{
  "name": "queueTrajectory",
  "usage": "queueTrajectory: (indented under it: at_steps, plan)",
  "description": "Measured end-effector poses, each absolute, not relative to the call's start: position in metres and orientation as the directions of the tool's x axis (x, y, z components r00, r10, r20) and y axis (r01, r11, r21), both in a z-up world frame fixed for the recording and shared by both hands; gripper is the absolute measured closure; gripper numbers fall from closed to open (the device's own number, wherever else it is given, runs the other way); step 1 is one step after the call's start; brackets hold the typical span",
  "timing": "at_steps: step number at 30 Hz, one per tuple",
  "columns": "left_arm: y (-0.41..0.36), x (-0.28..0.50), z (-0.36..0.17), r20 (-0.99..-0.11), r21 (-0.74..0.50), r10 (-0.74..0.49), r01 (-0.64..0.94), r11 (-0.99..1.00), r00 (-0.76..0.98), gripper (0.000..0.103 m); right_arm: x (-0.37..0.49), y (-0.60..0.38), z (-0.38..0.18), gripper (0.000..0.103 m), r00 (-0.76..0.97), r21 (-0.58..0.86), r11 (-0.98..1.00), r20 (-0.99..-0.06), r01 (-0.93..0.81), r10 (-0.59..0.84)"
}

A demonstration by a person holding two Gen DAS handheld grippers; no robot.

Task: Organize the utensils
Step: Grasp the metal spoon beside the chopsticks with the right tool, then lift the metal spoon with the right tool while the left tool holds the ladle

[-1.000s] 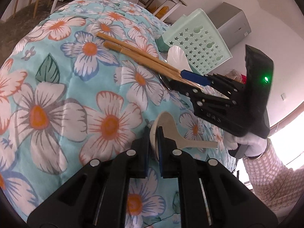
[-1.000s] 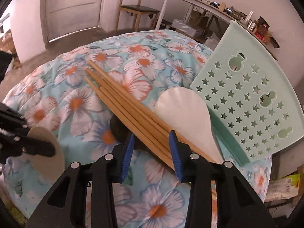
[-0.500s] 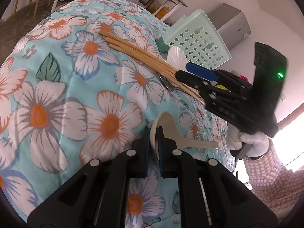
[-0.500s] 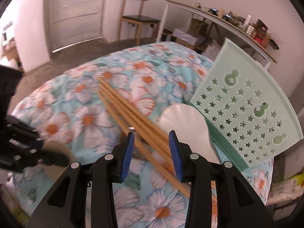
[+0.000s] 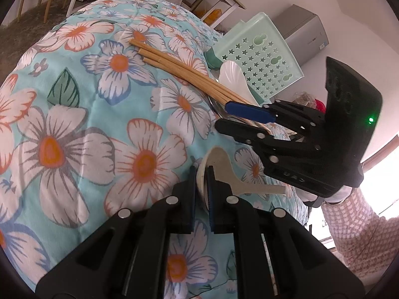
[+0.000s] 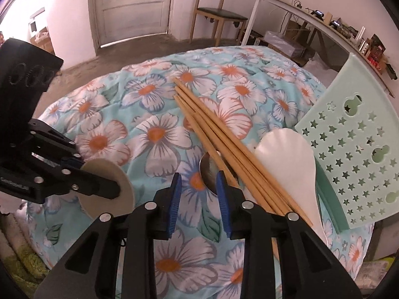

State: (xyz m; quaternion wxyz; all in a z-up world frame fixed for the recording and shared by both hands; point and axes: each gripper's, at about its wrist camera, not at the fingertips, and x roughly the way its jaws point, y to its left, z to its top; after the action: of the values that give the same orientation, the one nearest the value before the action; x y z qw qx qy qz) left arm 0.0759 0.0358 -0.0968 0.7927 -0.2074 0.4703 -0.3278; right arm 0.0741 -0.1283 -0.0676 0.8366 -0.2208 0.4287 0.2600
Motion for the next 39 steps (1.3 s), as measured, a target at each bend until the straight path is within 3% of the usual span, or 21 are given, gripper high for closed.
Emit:
queueTrajectory:
  at_steps: [6,12,19,25,29,34,39]
  plan:
    - [0.036,0.076,-0.096,-0.609,-0.638,-0.715,0.324,0.699,0.343,0.094,0.085,-0.128,-0.074,0.079,0.497,-0.154,0.774,-0.838,-0.614,0.227]
    - [0.036,0.076,-0.097,-0.61,-0.636,-0.714,0.324,0.7,0.345,0.094,0.087,-0.129,-0.07,0.096,0.531,-0.15,0.796,-0.814,-0.586,0.237]
    - [0.036,0.076,-0.096,-0.611,-0.636,-0.712,0.32,0.702,0.345,0.094,0.07,-0.16,-0.023,0.098,0.582,0.01,0.859,-0.732,-0.512,0.355]
    - [0.034,0.077,-0.095,-0.615,-0.636,-0.708,0.312,0.705,0.347,0.094,0.041,-0.24,0.022,0.099,0.695,0.31,0.888,-0.553,-0.34,0.459]
    - [0.034,0.076,-0.095,-0.615,-0.641,-0.706,0.299,0.707,0.351,0.094,0.019,-0.292,0.014,0.099,0.749,0.428,0.882,-0.514,-0.197,0.417]
    - [0.03,0.073,-0.092,-0.63,-0.616,-0.682,0.295,0.73,0.371,0.094,0.005,-0.318,0.003,0.099,0.772,0.472,0.874,-0.509,-0.12,0.381]
    - [0.025,0.072,-0.088,-0.652,-0.587,-0.654,0.29,0.756,0.385,0.094,0.008,-0.301,0.002,0.099,0.744,0.403,0.897,-0.54,-0.182,0.394]
